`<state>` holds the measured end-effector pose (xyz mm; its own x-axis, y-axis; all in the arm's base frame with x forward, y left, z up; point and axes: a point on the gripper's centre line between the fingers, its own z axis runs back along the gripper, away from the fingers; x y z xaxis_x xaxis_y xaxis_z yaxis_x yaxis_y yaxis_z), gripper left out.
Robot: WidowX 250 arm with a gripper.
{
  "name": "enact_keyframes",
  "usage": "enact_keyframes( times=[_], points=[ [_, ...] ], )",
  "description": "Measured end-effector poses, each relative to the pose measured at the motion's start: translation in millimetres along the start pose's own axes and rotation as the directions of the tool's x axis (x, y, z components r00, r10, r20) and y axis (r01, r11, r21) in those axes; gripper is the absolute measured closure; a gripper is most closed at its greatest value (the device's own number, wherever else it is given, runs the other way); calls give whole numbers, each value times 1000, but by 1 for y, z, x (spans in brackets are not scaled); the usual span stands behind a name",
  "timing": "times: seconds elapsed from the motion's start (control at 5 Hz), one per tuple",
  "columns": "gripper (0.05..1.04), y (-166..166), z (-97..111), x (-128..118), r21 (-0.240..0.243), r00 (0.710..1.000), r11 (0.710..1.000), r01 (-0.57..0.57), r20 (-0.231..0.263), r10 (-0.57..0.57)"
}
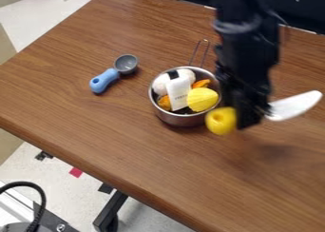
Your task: Moved the yellow knife to the right side of the table
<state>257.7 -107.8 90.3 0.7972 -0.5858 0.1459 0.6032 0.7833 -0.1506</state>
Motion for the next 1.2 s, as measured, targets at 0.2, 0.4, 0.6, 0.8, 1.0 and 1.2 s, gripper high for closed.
enact_keyframes(
  times=[0.2, 0.4, 0.6, 0.8, 1.0, 1.2],
  points=[
    [731, -8, -20, 18, 12, 974, 974, -225, 11, 225],
    [731, -13, -37, 24, 22, 895, 896, -443, 78, 440],
    [731, -16, -49, 28, 58, 809, 813, -579, 157, 566],
    [731, -16, -58, 28, 107, 788, 784, -611, 179, 590],
    [731, -15, -60, 31, 105, 767, 763, -637, 178, 616],
    [667, -16, -62, 35, 93, 755, 752, -652, 165, 634]
  ],
)
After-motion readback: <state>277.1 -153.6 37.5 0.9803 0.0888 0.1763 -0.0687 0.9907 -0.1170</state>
